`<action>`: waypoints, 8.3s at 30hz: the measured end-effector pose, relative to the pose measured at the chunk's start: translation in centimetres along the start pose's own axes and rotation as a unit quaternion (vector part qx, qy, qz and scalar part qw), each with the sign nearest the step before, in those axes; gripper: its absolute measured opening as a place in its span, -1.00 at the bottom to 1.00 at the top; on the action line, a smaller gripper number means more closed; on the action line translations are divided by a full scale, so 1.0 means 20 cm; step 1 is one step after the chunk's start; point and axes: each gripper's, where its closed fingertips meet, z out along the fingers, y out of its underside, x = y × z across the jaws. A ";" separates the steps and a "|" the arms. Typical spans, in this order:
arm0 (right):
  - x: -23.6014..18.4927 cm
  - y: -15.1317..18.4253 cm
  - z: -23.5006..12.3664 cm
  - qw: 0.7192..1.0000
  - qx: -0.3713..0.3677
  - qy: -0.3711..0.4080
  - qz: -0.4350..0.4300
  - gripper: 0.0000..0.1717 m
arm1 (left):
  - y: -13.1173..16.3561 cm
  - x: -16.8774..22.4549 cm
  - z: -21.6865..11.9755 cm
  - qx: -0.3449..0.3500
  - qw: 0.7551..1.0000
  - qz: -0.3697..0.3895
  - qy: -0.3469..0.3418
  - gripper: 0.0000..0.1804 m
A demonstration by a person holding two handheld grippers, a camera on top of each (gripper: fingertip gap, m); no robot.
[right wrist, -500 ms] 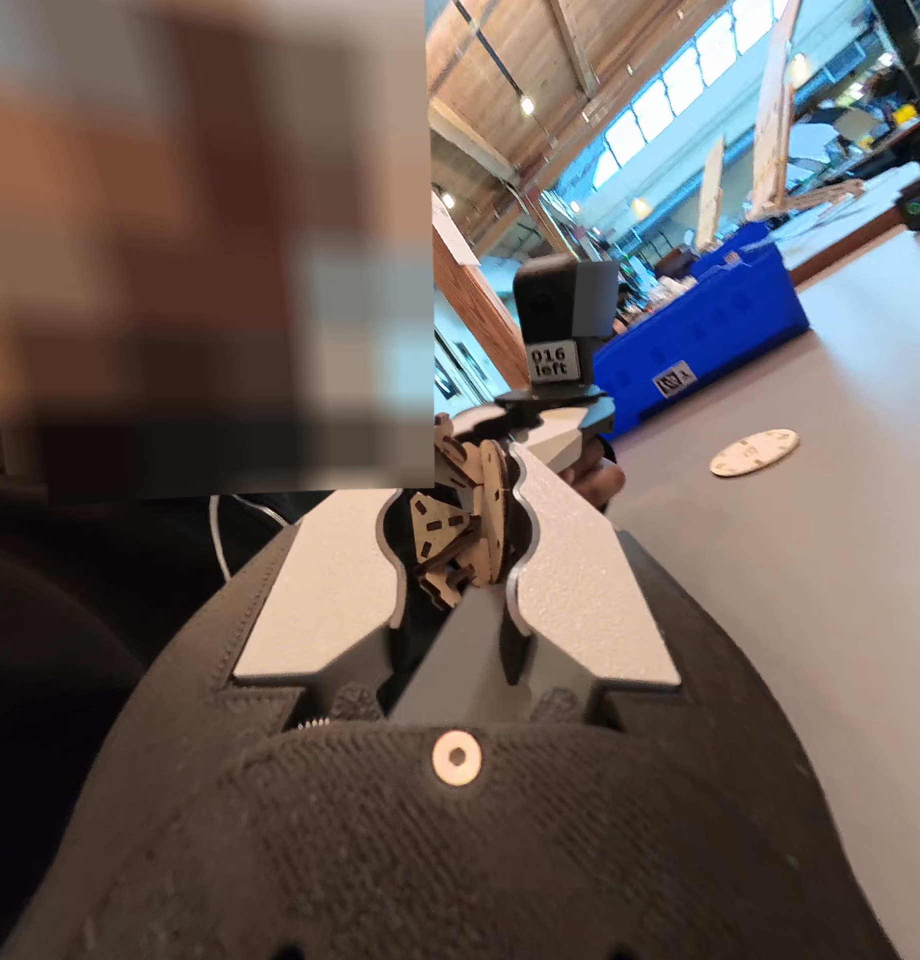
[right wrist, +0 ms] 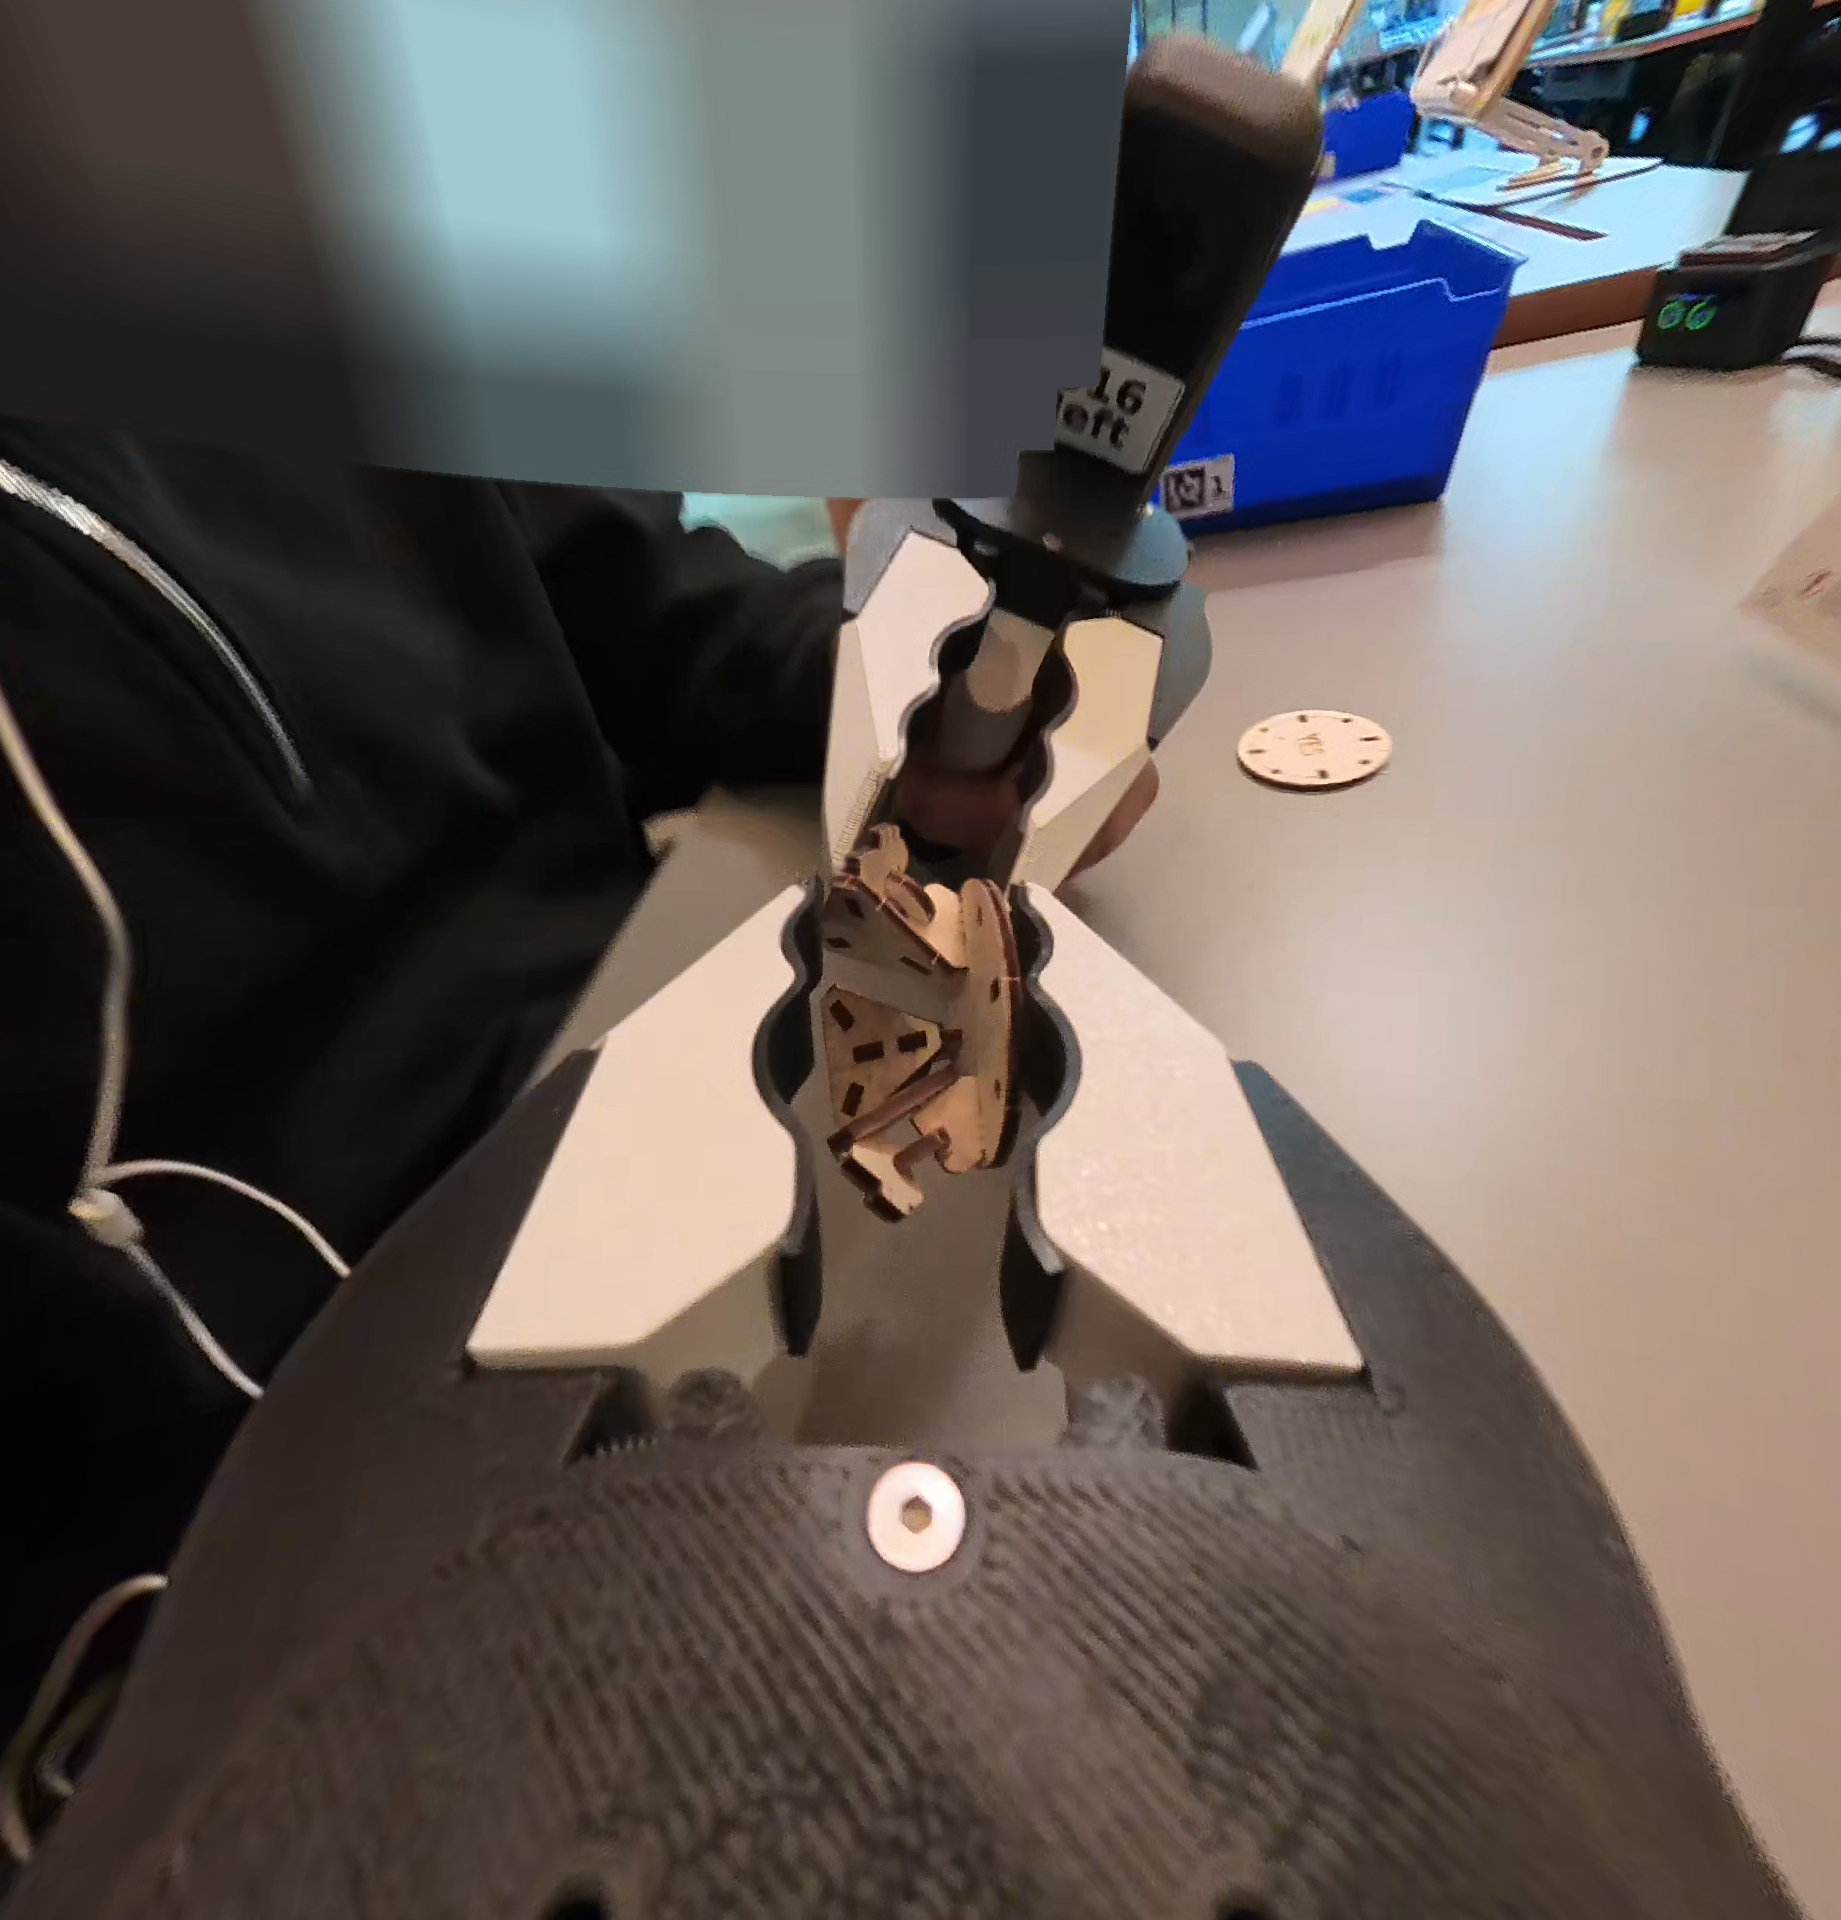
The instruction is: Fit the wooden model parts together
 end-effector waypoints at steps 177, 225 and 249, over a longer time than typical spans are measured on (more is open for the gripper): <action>0.39 0.08 -0.18 0.969 -0.023 0.248 0.004 -0.63 | 0.17 -0.50 -0.28 -0.098 0.966 -0.146 -0.191 -0.81; 0.44 0.11 -0.18 0.955 -0.040 0.292 0.022 -0.69 | 0.07 -0.40 -0.19 -0.066 0.981 -0.017 -0.182 -0.64; 0.54 0.02 -0.44 0.929 0.040 0.367 0.011 -0.74 | 0.00 -0.46 -0.26 0.000 0.981 -0.086 -0.172 -0.42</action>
